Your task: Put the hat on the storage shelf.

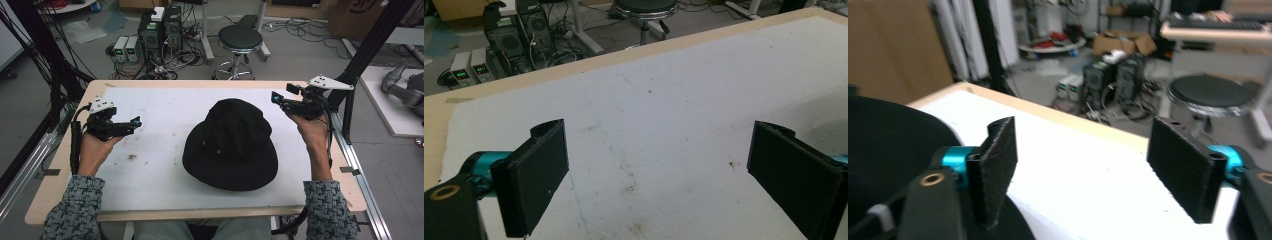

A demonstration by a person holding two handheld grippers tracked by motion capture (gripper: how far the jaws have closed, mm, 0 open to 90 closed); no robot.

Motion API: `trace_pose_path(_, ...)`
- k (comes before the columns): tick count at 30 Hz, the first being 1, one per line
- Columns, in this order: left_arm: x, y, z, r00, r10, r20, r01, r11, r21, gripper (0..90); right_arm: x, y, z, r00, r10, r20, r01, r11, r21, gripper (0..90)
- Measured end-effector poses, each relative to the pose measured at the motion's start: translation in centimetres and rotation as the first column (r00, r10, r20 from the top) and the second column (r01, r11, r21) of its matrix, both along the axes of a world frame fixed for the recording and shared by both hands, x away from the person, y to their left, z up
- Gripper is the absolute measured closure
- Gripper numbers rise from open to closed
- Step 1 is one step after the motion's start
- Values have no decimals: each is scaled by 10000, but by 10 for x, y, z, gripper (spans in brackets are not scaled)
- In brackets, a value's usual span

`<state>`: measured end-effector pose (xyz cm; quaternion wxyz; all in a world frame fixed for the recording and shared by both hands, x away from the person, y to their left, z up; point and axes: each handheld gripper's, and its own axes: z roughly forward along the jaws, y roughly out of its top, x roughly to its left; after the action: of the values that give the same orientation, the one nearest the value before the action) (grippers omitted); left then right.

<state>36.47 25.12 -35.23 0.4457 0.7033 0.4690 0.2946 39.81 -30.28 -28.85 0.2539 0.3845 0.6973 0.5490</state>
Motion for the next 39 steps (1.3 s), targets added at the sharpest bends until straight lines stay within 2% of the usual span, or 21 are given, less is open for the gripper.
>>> trace_pose_path(3,-1,1,1,10000,-6,-4,6,10000,64,99,5,0,-6,9991,-424,-31,423,9990,-120,206)
trace_pose_path(5,-1,1,0,10000,-5,-4,5,10000,72,99,9,0,-10,9968,-755,-270,749,9969,-227,123)
trace_pose_path(6,-1,1,0,10000,-12,-5,12,10000,85,99,11,0,-12,9942,-1025,-335,1014,9943,-329,114)
trace_pose_path(8,-1,0,0,10000,-13,-26,13,10000,97,99,14,0,-15,9924,-1117,-517,1097,9932,-395,102)
trace_pose_path(10,0,0,-1,10000,-4,-39,5,9999,123,99,17,1,-20,9884,-1400,-594,1367,9890,-565,11)
trace_pose_path(12,0,0,-1,10000,-9,-45,10,9999,118,98,19,1,-25,9837,-1714,-542,1663,9821,-881,11)
trace_pose_path(15,0,0,-1,10000,12,-23,-12,9999,145,98,22,1,-29,9776,-1995,-670,1924,9763,-995,11)
trace_pose_path(22,1,1,-1,9999,110,-16,-110,9999,104,97,25,0,-38,9689,-2284,-948,2187,9703,-1032,11)
trace_pose_path(26,2,0,-2,9999,161,-53,-160,9997,209,90,25,0,-41,9659,-2376,-1027,2249,9668,-1216,11)
trace_pose_path(39,1,1,-1,9998,223,0,-223,9995,201,83,25,2,-41,9668,-2300,-1111,2157,9681,-1275,11)
